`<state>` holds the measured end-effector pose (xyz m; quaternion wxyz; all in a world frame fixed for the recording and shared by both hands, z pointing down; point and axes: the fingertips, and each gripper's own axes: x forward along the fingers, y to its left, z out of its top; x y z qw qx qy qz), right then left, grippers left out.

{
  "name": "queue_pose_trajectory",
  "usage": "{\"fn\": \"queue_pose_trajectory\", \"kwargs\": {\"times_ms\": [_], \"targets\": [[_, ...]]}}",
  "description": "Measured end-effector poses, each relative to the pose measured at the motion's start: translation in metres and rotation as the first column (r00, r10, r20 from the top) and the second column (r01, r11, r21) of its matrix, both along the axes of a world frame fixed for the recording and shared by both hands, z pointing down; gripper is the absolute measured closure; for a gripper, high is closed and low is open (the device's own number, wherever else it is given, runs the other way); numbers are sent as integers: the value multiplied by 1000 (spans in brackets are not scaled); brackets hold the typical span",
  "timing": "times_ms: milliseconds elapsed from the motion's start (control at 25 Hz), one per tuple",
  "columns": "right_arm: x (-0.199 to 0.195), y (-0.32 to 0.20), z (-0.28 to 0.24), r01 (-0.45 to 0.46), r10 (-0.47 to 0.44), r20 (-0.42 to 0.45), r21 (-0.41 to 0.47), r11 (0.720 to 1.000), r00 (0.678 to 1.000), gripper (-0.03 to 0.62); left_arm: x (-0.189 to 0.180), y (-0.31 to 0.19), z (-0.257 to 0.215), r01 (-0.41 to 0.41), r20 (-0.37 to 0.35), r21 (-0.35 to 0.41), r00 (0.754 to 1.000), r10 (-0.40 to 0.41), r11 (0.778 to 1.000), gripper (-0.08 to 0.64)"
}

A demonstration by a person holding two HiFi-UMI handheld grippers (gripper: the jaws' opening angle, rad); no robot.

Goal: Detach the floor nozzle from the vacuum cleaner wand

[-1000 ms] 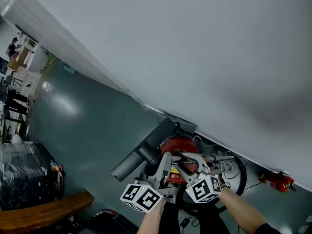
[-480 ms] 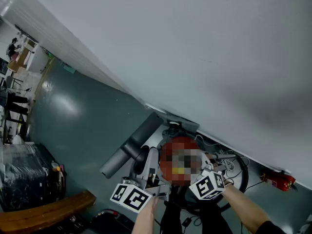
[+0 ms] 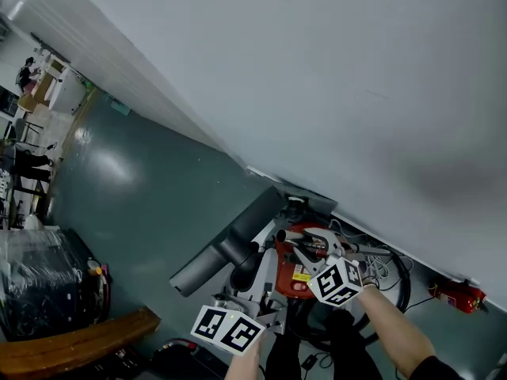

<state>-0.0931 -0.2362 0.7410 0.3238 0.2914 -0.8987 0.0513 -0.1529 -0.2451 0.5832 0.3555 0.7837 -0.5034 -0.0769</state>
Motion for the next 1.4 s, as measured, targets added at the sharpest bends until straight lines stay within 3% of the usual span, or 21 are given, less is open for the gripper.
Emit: {"fn": "queue_pose_trajectory", "kwargs": {"times_ms": [200, 360, 480, 680, 1040, 1160, 1400], "targets": [[-12, -12, 24, -22, 21, -39, -27, 999, 999, 430, -14, 11, 8, 2, 16, -15, 1000, -2, 1000, 394], [-10, -17, 22, -43, 43, -10, -60, 997, 999, 425, -30, 13, 9, 28, 6, -15, 1000, -28, 999, 394], [-4, -14, 9, -55, 56, 21, -67, 996, 998, 371, -33, 13, 6, 36, -8, -15, 999, -36, 999, 394], [14, 9, -32, -78, 81, 51, -58, 995, 995, 371, -26, 20, -13, 21, -29, -15, 999, -21, 1000, 394], [44, 38, -139, -190, 196, 194, -51, 981, 961, 373, -6, 40, -71, -16, -28, 16, 999, 17, 1000, 394], [48, 47, -173, -228, 242, 263, -85, 970, 934, 373, -1, 48, -93, -29, -26, 28, 999, 30, 999, 394], [55, 56, -246, -295, 328, 429, -144, 945, 842, 418, 7, 58, -141, -68, 19, 69, 998, 67, 995, 394]]}}
